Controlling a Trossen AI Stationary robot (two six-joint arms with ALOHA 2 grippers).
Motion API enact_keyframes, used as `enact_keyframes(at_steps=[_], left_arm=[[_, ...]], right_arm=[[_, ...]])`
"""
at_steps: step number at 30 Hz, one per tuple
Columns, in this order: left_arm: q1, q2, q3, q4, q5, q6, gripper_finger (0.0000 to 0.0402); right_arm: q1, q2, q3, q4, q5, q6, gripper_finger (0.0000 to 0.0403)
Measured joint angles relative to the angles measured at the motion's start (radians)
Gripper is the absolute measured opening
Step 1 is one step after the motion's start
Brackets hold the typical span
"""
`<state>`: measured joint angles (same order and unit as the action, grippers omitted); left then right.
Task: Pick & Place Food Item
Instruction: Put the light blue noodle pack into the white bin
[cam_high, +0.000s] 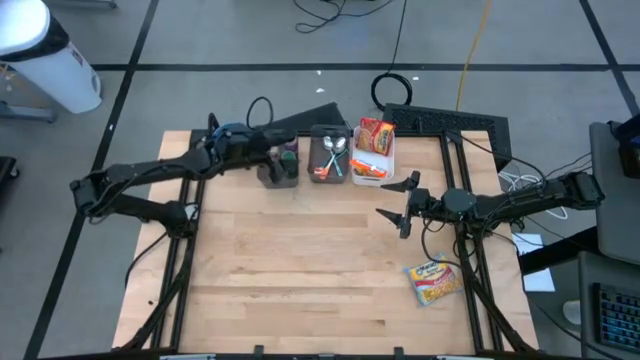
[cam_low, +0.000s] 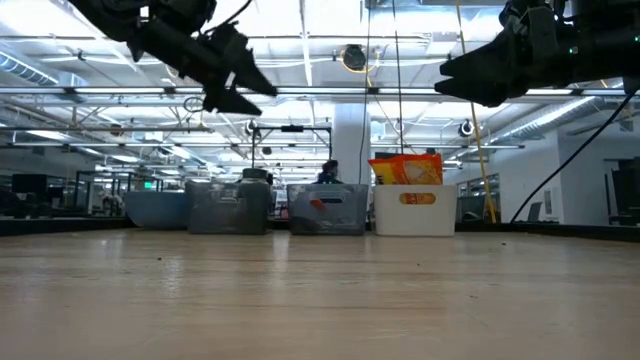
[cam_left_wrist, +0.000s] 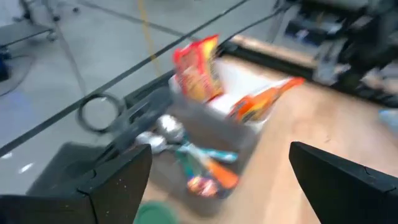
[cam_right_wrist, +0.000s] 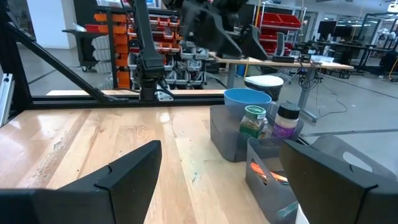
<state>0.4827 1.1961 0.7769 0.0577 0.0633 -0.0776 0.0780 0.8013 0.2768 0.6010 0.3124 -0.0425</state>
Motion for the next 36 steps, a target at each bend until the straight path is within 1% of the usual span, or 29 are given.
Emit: enact_keyframes(at_steps=[4, 10, 16, 19, 23, 26, 36], left_arm=[[-0.046, 0.0, 0.0, 0.066, 0.042, -0.05, 0.039], [-0.148, 0.0, 0.0, 0.112, 0.043, -0.085, 0.039], [-0.246, 0.0, 0.0, 0.17, 0.042, -0.101, 0.039], [-0.298, 0.0, 0.0, 0.225, 0.043, -0.113, 0.039], [-0.374, 0.0, 0.0, 0.31, 0.077, -0.112, 0.039], [-0.432, 0.0, 0.0, 0.341, 0.094, -0.104, 0.039], [-0.583, 0.0, 0.0, 0.336, 0.032, -0.086, 0.039]], right_arm=[[0.0, 0.0, 0.0, 0.0, 0.0, 0.0, 0.032], [0.0, 0.0, 0.0, 0.0, 0.0, 0.0, 0.032], [0.0, 0.0, 0.0, 0.0, 0.0, 0.0, 0.032], [0.0, 0.0, 0.0, 0.0, 0.0, 0.0, 0.032], [0.0, 0.0, 0.0, 0.0, 0.0, 0.0, 0.032], [0.0, 0.0, 0.0, 0.0, 0.0, 0.0, 0.032], [0.0, 0.0, 0.0, 0.0, 0.0, 0.0, 0.032]])
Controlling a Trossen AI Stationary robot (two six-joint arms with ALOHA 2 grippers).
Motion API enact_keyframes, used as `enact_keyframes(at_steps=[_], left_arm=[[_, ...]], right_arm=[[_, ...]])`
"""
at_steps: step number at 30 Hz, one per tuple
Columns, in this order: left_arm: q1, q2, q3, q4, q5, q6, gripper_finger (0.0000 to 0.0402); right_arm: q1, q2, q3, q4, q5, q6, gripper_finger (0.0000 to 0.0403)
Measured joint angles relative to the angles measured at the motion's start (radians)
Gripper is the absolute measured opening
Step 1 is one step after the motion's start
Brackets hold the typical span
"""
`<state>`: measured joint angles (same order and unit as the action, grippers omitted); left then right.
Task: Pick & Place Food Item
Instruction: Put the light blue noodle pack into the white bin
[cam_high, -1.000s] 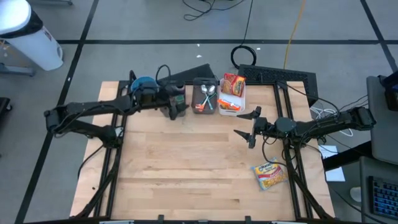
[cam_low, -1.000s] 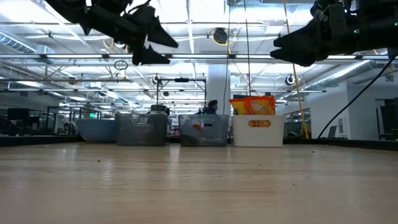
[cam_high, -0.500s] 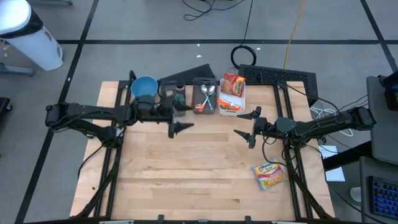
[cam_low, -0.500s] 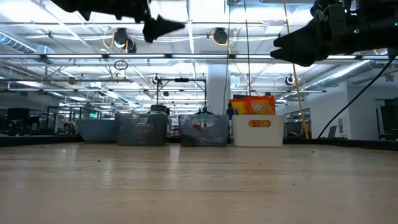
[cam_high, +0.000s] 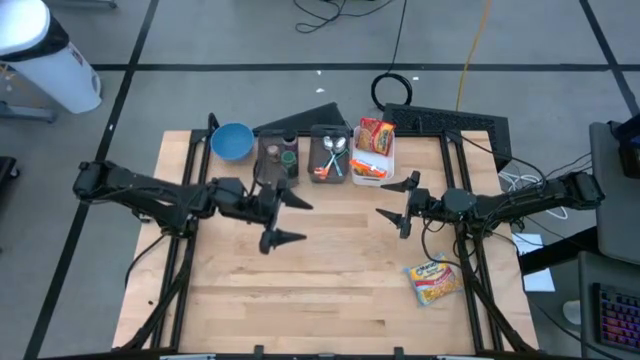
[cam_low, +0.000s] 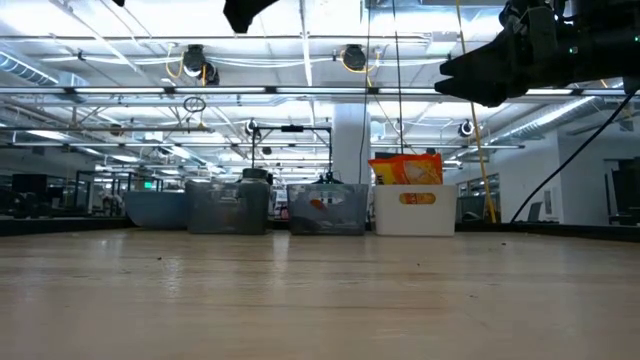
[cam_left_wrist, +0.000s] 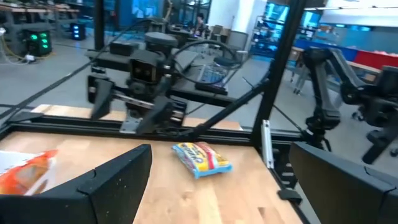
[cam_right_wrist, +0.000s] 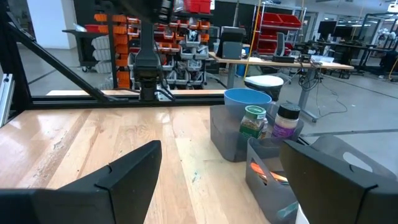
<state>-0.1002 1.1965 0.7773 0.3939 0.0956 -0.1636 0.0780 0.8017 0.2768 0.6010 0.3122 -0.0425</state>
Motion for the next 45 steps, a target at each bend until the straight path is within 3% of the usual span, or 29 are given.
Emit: enact_keyframes(at_steps=[10, 26, 45], left_arm=[[-0.079, 0.0, 0.0, 0.0, -0.073, 0.023, 0.039], [-0.087, 0.079, 0.0, 0.068, -0.093, 0.024, 0.039], [-0.111, 0.082, 0.0, 0.131, -0.097, 0.149, 0.039]], right_arm=[[0.0, 0.0, 0.0, 0.0, 0.0, 0.0, 0.032], [0.0, 0.0, 0.0, 0.0, 0.0, 0.0, 0.032], [0.0, 0.0, 0.0, 0.0, 0.0, 0.0, 0.032]])
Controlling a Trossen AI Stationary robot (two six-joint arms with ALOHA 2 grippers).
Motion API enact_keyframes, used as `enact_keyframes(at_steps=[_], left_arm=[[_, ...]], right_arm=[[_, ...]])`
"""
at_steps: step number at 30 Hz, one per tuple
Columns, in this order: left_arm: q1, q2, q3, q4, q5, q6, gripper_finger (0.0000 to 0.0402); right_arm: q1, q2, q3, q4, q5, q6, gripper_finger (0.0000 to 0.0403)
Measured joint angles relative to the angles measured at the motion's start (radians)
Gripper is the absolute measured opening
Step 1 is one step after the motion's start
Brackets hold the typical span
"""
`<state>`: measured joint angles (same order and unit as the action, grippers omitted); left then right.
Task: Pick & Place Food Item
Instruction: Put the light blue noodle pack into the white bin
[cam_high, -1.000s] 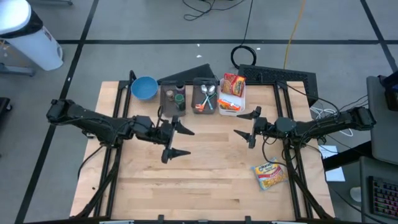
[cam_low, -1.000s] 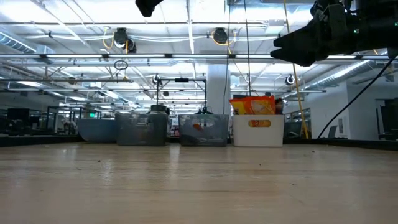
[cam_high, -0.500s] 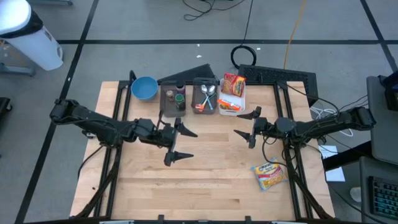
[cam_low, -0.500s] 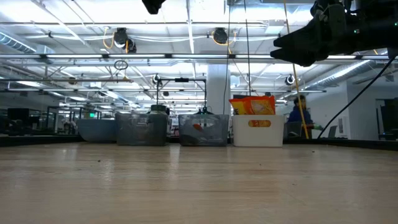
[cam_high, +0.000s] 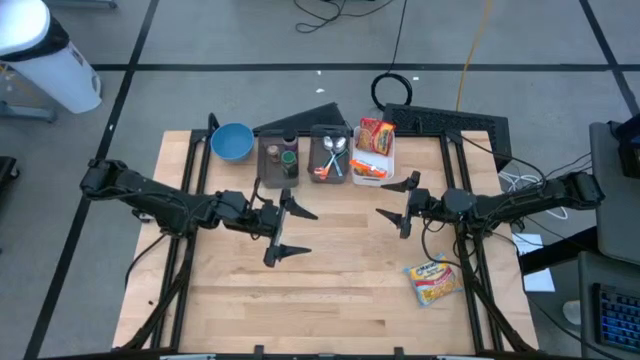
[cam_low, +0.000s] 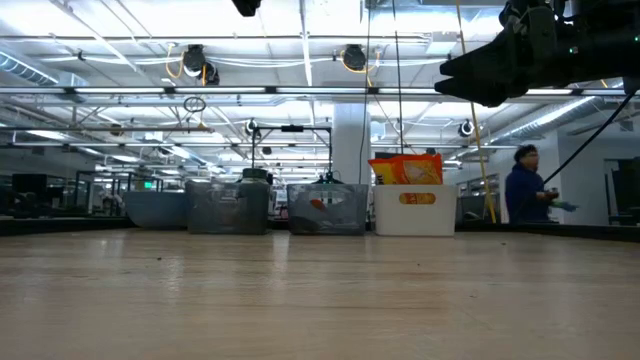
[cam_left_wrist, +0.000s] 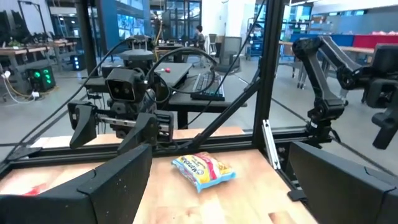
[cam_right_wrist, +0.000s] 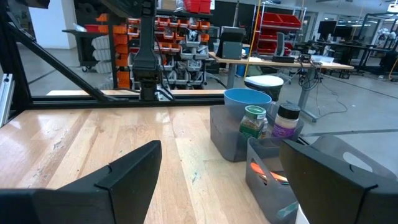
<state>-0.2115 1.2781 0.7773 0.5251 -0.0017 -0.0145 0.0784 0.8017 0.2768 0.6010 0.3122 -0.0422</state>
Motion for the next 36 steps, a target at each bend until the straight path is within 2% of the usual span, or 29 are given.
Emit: enact_keyframes(at_steps=[11, 20, 36], left_arm=[[0.011, 0.0, 0.0, -0.005, -0.001, 0.063, 0.039], [0.054, 0.0, 0.0, -0.008, -0.002, 0.038, 0.039], [0.054, 0.0, 0.0, -0.052, 0.0, 0.03, 0.039]], right_arm=[[0.0, 0.0, 0.0, 0.0, 0.0, 0.0, 0.032], [0.0, 0.0, 0.0, 0.0, 0.0, 0.0, 0.032], [0.0, 0.0, 0.0, 0.016, 0.0, 0.034, 0.032]])
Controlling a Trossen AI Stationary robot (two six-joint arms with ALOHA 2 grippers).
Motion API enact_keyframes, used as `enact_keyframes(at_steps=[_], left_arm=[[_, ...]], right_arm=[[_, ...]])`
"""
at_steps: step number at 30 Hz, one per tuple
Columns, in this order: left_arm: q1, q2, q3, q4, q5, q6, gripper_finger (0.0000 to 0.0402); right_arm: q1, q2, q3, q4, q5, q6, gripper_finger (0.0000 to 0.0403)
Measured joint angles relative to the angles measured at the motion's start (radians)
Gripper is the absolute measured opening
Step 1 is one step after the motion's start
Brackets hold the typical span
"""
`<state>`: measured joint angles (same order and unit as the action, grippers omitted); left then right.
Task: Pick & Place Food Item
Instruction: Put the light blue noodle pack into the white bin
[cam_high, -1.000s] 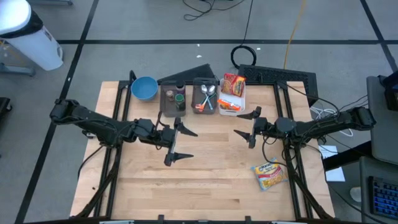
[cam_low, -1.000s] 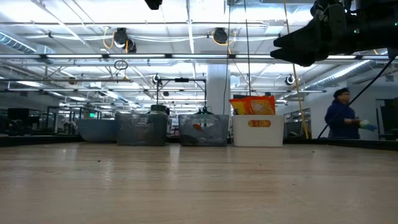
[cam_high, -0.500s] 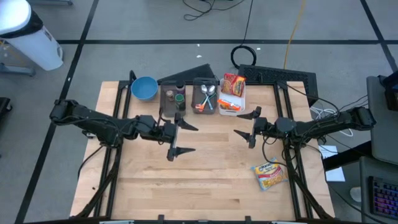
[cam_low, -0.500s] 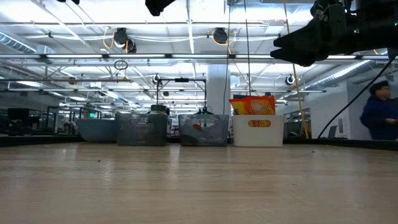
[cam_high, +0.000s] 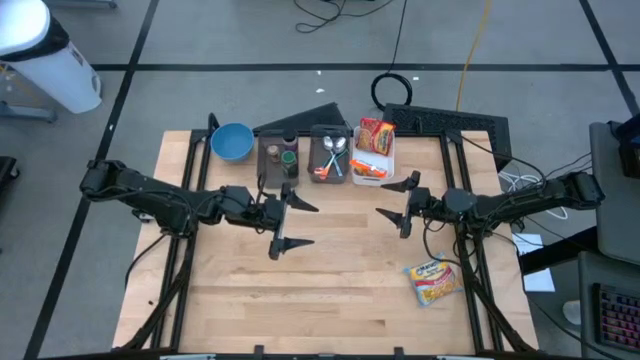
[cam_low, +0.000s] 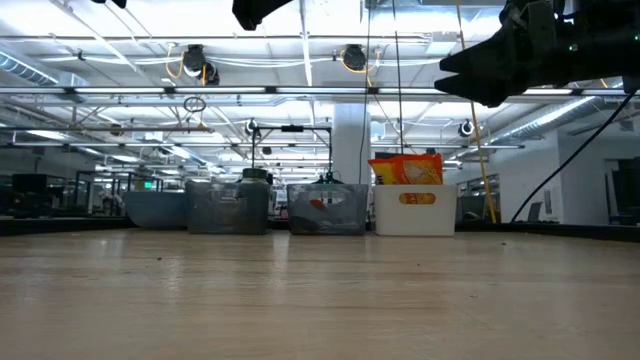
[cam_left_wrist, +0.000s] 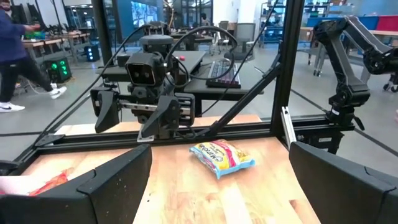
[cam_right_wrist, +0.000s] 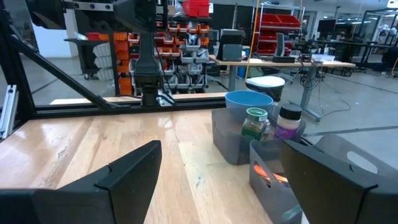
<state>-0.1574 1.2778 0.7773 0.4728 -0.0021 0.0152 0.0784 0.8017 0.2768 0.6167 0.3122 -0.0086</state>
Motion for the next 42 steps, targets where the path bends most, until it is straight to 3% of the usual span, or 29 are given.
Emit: enact_keyframes(at_steps=[14, 25, 39, 42], left_arm=[[0.0, 0.0, 0.0, -0.003, -0.005, 0.003, 0.039], [0.019, 0.0, 0.0, -0.029, -0.182, -0.018, 0.039], [0.092, -0.001, 0.0, -0.013, -0.16, -0.144, 0.039], [0.09, -0.001, 0.0, -0.006, -0.091, -0.161, 0.039]], right_arm=[[0.0, 0.0, 0.0, 0.0, 0.0, -0.003, 0.032], [0.0, 0.0, 0.0, 0.0, 0.0, -0.003, 0.032], [0.0, 0.0, 0.0, 0.0, 0.0, -0.003, 0.032], [0.0, 0.0, 0.0, 0.0, 0.0, -0.003, 0.032]])
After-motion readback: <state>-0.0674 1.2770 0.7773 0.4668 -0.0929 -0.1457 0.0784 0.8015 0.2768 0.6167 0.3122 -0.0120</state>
